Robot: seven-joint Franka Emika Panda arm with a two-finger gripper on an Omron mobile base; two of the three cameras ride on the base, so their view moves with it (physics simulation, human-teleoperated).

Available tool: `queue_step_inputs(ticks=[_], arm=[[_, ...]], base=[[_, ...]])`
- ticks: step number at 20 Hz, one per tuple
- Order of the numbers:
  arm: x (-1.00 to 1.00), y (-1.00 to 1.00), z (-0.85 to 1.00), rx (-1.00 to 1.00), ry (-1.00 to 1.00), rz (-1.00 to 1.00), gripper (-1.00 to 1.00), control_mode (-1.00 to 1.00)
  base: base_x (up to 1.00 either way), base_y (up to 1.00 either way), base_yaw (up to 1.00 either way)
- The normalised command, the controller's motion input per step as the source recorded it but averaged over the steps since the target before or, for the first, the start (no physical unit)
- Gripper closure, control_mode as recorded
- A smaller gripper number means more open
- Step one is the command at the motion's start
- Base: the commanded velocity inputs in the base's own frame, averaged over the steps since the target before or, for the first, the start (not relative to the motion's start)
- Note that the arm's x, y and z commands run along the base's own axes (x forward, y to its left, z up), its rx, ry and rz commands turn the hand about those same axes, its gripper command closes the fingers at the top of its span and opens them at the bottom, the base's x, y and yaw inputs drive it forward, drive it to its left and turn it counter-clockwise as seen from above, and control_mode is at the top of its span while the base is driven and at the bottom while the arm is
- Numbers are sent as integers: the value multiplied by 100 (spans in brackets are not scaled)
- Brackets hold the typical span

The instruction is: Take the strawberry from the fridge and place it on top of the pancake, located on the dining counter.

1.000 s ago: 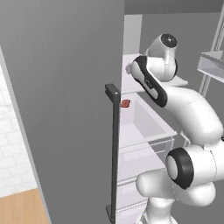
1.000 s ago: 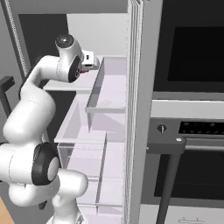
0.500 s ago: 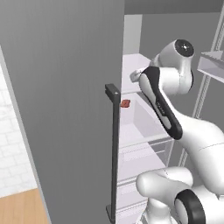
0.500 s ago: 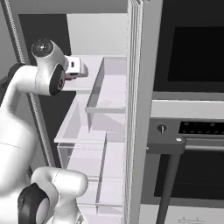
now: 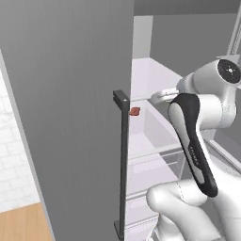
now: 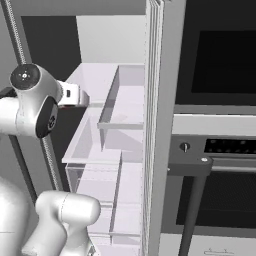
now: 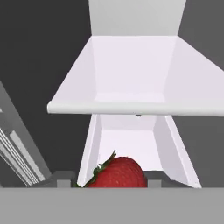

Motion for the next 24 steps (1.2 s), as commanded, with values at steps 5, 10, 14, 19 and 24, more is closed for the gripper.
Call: queue_step_inputs(ticks=[5, 10, 14, 19, 24], arm=[[-85, 1, -13, 2, 3, 0, 100, -100], [-31, 2, -14, 0, 0, 0, 100, 100], [0, 0, 0, 0, 0, 0, 100, 100], [0, 0, 0, 0, 0, 0, 100, 100], [0, 0, 0, 0, 0, 0, 100, 100]], base=[[0, 0, 0], [-59, 1, 0], [-100, 1, 0], [-100, 0, -8], [-100, 0, -21]])
